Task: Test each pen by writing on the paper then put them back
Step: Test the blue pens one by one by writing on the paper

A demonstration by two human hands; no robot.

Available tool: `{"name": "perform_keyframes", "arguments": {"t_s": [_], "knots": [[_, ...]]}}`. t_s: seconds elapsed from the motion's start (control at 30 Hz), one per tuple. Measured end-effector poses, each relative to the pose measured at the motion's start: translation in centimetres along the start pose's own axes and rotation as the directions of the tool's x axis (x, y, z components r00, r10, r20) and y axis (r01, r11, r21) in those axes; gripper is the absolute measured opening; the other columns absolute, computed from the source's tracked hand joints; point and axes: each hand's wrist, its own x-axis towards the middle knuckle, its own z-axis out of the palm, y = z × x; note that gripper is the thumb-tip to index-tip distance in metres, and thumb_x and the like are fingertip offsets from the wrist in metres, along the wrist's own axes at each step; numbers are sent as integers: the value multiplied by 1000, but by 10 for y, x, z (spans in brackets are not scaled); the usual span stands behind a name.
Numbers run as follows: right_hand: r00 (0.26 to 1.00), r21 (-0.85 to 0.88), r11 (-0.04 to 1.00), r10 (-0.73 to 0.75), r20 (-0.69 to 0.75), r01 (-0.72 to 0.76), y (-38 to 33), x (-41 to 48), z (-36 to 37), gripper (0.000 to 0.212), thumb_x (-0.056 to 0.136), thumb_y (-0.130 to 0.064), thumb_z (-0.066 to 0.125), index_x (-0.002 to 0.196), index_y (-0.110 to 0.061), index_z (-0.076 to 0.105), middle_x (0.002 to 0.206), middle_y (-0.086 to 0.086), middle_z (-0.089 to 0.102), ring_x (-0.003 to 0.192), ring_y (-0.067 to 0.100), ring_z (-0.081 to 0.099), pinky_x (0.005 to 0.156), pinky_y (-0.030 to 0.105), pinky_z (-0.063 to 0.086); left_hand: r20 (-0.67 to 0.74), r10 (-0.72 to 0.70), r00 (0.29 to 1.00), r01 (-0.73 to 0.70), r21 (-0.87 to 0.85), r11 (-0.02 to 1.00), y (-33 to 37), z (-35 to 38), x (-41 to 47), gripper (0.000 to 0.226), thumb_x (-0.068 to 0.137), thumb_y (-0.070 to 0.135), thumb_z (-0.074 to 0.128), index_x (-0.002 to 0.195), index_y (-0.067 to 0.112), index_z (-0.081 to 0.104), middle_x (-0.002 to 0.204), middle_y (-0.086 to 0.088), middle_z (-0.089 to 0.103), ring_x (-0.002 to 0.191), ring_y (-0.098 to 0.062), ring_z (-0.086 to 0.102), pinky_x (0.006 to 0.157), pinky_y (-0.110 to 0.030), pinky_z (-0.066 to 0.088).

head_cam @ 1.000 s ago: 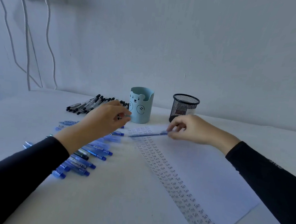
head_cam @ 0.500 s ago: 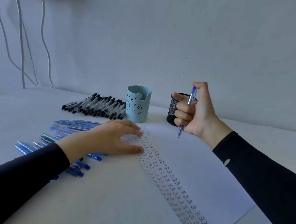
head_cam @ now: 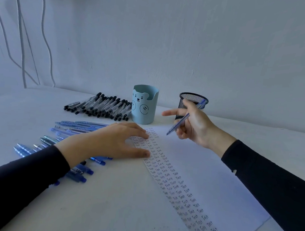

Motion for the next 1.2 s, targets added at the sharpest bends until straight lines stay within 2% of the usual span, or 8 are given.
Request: {"name": "perform_keyframes", "arguments": {"t_s": [0.1, 0.2, 0.3, 0.37, 0.53, 0.67, 1.0, 1.2], "knots": [[999, -37, 999, -12, 38, 14, 5, 5, 2, 76, 102, -58, 14, 113, -3, 66, 70, 18, 69, 55, 22, 64, 50, 26, 51, 29, -17, 999, 17, 21, 1000, 2, -2, -1, 80, 68, 81, 45, 139, 42, 46, 146, 27, 37, 134, 6, 29, 113, -18, 19], [996, -154, 984, -86, 6, 86, 8, 11, 5, 77, 91, -67, 34, 97, -1, 72, 85, 20, 74, 71, 25, 71, 61, 28, 56, 63, -32, 997, 29, 41, 999, 3, -2, -2, 84, 68, 83, 40, 142, 44, 40, 148, 31, 30, 139, 5, 23, 118, -23, 16], [984, -401, 908, -165, -66, 125, 17, 13, 13, 46, 87, -54, 63, 78, -10, 70, 68, 4, 71, 59, 13, 62, 55, 20, 49, 79, -30, 996, 25, 60, 998, 2, -2, -3, 85, 69, 83, 36, 144, 44, 36, 151, 30, 26, 140, 6, 20, 117, -22, 14], [961, -494, 856, -246, -124, 155, 28, 17, 19, 37, 83, -44, 74, 64, -15, 61, 57, 0, 65, 49, 7, 52, 49, 17, 42, 87, -36, 996, 31, 62, 998, 2, -2, -3, 85, 70, 83, 34, 145, 44, 35, 152, 30, 24, 141, 6, 19, 116, -20, 12], [874, -526, 805, -436, -213, 274, 43, 26, 27, 42, 87, -17, 67, 49, -15, 49, 51, 3, 58, 54, 14, 57, 59, 25, 48, 95, -36, 995, 31, 53, 998, 4, -4, -2, 83, 71, 83, 36, 145, 45, 34, 152, 31, 23, 140, 7, 18, 119, -26, 15], [875, -562, 775, -452, -175, 288, 45, 28, 27, 43, 87, -17, 67, 49, -16, 49, 47, 0, 55, 48, 9, 52, 52, 15, 43, 91, -37, 995, 31, 64, 997, 7, -10, -4, 76, 74, 78, 45, 142, 45, 40, 149, 30, 30, 136, 6, 26, 114, -21, 20], [897, -520, 805, -416, -150, 286, 44, 27, 30, 33, 87, -11, 69, 57, -3, 56, 40, -6, 51, 39, -3, 49, 44, 12, 39, 94, -36, 995, 29, 80, 996, 9, -11, -3, 71, 77, 75, 47, 141, 45, 40, 148, 28, 33, 135, 5, 27, 109, -18, 19], [889, -533, 797, -426, -165, 283, 44, 27, 30, 37, 87, -15, 68, 53, -9, 53, 42, -2, 54, 39, 6, 45, 45, 14, 41, 98, -37, 995, 30, 75, 997, 8, -11, -3, 72, 77, 75, 47, 142, 45, 41, 149, 28, 32, 136, 5, 26, 110, -19, 18]]}}
